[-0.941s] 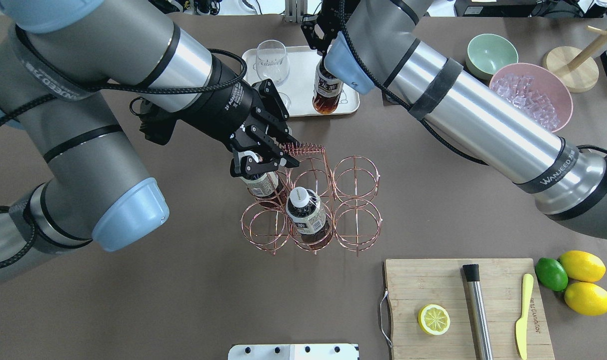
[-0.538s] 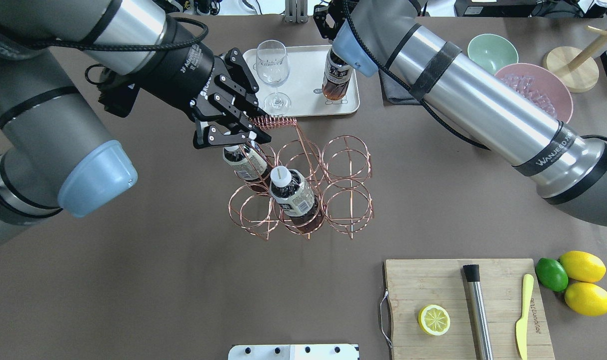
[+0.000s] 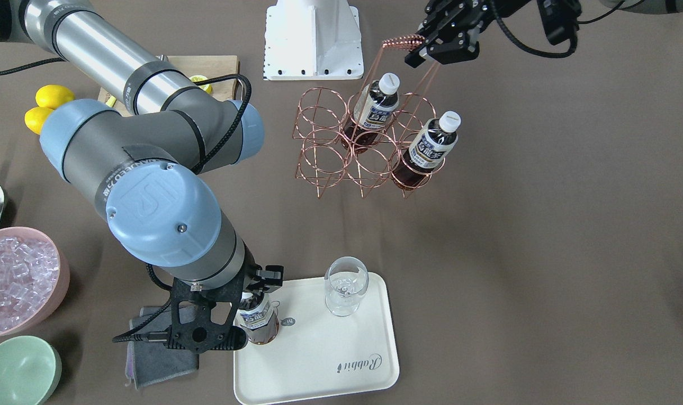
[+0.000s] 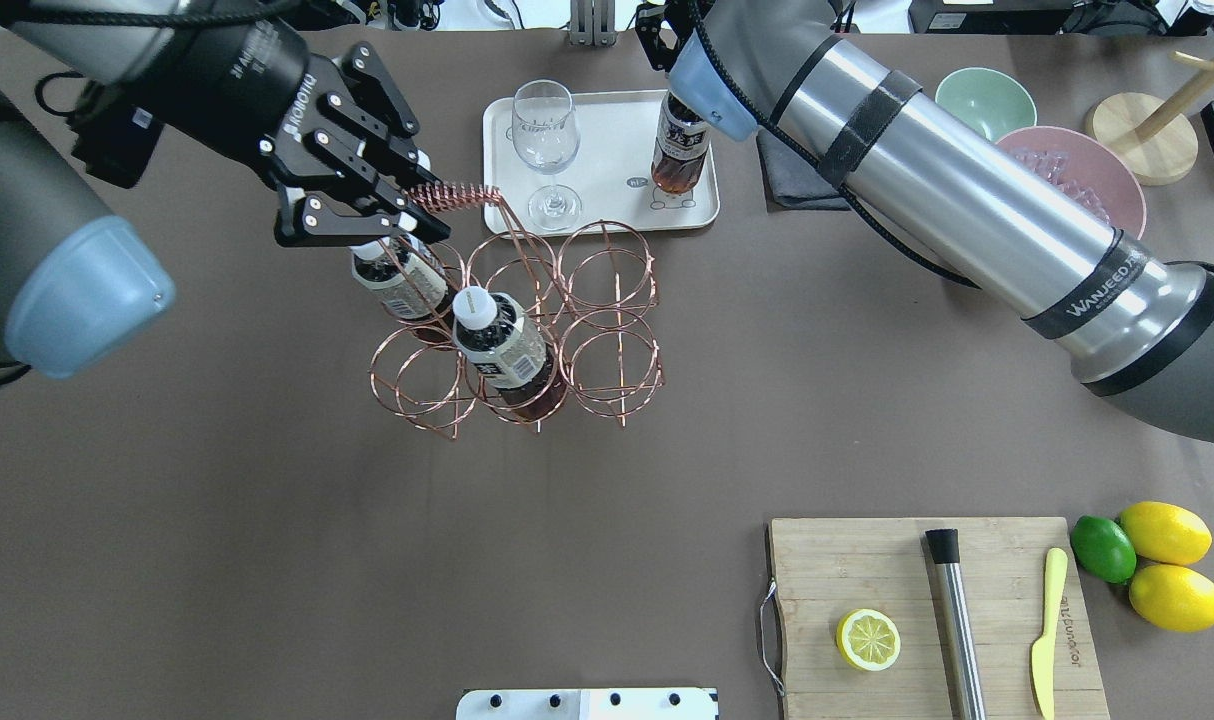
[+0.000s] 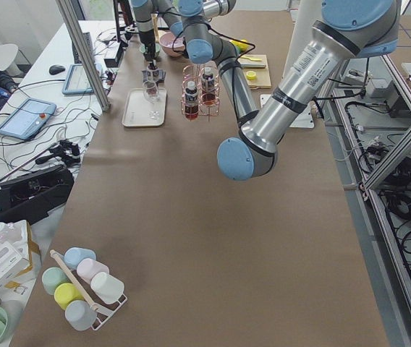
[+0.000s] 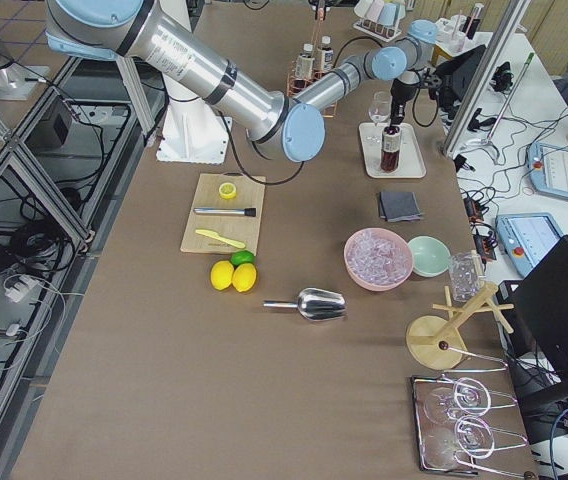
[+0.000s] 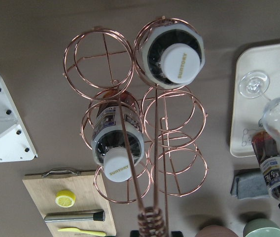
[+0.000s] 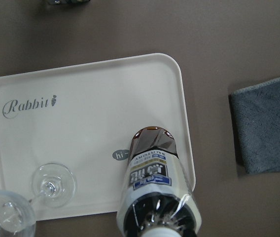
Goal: Take tea from basket to plate
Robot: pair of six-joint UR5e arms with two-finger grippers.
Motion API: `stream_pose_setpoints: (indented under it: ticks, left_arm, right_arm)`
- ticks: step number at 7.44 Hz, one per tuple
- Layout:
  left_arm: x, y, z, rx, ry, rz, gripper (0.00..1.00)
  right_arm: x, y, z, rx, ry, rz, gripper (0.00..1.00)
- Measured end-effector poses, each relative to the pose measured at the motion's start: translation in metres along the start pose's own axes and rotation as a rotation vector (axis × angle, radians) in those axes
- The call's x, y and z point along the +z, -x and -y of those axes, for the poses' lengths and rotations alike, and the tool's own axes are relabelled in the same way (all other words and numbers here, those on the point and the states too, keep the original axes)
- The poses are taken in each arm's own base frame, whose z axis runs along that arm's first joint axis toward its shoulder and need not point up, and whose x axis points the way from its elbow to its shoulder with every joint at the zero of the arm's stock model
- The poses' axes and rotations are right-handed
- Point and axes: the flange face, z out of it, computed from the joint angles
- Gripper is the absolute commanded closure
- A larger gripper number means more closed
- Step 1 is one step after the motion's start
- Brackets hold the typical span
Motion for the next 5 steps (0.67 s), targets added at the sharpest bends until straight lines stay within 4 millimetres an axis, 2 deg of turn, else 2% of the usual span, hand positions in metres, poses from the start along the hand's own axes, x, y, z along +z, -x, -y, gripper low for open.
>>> stream_pose_setpoints:
  ticks: [2, 3, 4, 5]
  left_arm:
    - [-0.036, -0.005, 0.053, 0.023, -0.045, -0.024, 1.0]
    - [-0.051, -0.009, 0.082, 0.051, -0.071, -0.038, 1.0]
    - [-0.066, -0.017, 0.111, 0.093, -0.101, -0.045, 1.0]
    - [-0.083, -0.028, 0.136, 0.144, -0.13, -0.049, 1.0]
  right_arm:
    - [0.002, 0.002, 0.004, -0.003, -0.002, 0.002, 1.0]
    - [0.002, 0.004, 0.006, -0.007, -0.006, 0.006, 0.7]
    - [0.003, 0.005, 0.007, -0.009, -0.008, 0.008, 0.52]
    - [0.004, 0.005, 0.008, -0.011, -0.01, 0.01, 0.38]
